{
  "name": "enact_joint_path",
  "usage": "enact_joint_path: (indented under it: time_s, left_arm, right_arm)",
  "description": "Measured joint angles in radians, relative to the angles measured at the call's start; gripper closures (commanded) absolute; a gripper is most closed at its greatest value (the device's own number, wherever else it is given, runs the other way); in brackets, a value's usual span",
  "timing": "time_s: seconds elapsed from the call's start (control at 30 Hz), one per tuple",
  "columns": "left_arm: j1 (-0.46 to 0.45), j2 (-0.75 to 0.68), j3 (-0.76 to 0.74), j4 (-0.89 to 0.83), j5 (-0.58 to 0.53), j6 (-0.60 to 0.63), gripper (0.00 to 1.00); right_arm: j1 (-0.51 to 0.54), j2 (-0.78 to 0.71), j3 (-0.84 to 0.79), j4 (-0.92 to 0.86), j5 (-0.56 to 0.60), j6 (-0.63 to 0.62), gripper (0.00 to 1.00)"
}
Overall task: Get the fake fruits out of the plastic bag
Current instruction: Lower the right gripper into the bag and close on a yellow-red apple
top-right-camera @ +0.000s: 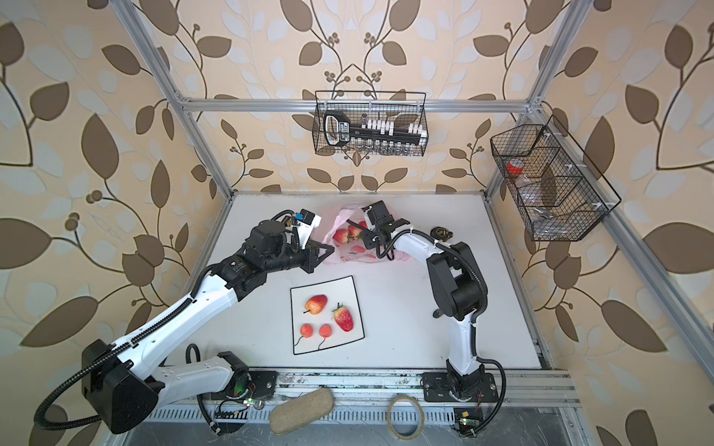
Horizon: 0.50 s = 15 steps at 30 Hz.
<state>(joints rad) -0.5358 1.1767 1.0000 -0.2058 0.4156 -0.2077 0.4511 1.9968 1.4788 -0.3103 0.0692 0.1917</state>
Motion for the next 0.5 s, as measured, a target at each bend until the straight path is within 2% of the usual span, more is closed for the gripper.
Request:
enact_joint_path:
  time_s: [0.17,0.27,0.43,0.5]
  left_arm:
    - [0.0,0.03,0.001,-0.005,0.031,0.0,1.0]
    - [0.0,0.035,0.001,-0.009,0.056,0.0,1.0]
    - [0.0,0.043,0.001,-0.013,0.1,0.0,1.0]
    - [0.0,0.043,0.001,-0.016,0.114,0.0,1.0]
  right_arm:
    - [-0.007,-0.02,-0.087,0.166,-0.055,0.454,0.38]
    - [-0.005,-0.004,-0.097,0.233,-0.067,0.665,0.34]
    - [-0.002,0.029,-0.093,0.315,-0.047,0.896,0.23]
    - [-0.002,0.051,-0.081,0.324,-0.031,0.956,0.22]
